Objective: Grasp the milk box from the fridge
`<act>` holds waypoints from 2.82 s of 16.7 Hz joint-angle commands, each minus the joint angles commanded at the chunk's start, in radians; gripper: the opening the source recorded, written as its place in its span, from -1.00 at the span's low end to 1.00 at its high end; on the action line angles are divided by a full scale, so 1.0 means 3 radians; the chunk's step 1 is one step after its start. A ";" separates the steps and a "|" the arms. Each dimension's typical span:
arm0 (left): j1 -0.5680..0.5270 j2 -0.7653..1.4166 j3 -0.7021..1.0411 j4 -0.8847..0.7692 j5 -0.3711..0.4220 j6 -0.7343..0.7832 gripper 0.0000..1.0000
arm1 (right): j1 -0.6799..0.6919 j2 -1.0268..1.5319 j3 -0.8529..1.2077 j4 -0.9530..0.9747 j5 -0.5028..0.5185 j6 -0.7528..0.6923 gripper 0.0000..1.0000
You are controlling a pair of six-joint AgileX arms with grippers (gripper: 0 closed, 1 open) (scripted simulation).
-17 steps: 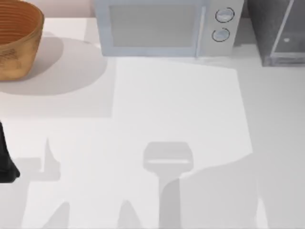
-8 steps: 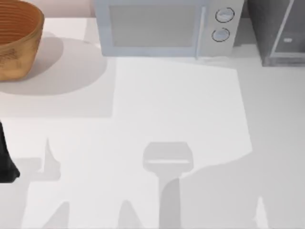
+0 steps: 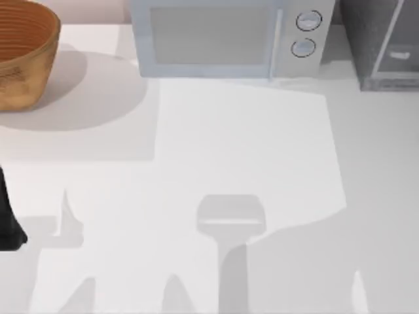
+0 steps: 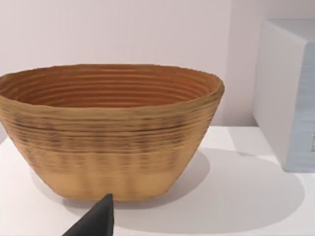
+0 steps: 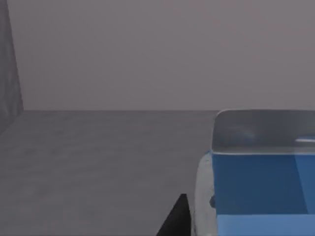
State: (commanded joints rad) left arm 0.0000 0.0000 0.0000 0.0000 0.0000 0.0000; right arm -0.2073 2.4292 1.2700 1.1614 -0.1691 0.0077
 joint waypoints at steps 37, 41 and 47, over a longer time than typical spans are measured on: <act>0.0000 0.0000 0.0000 0.0000 0.0000 0.0000 1.00 | -0.0177 -0.1254 -0.1545 0.0285 -0.0182 0.0022 -1.00; 0.0000 0.0000 0.0000 0.0000 0.0000 0.0000 1.00 | -0.0181 -0.1274 -0.1575 0.0307 -0.0188 0.0023 -1.00; 0.0000 0.0000 0.0000 0.0000 0.0000 0.0000 1.00 | -0.0043 -0.1561 -0.1850 -0.0025 -0.0194 -0.0026 -1.00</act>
State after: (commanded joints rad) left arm 0.0000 0.0000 0.0000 0.0000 0.0000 0.0000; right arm -0.2200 1.9609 0.7150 1.1538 -0.2273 -0.0001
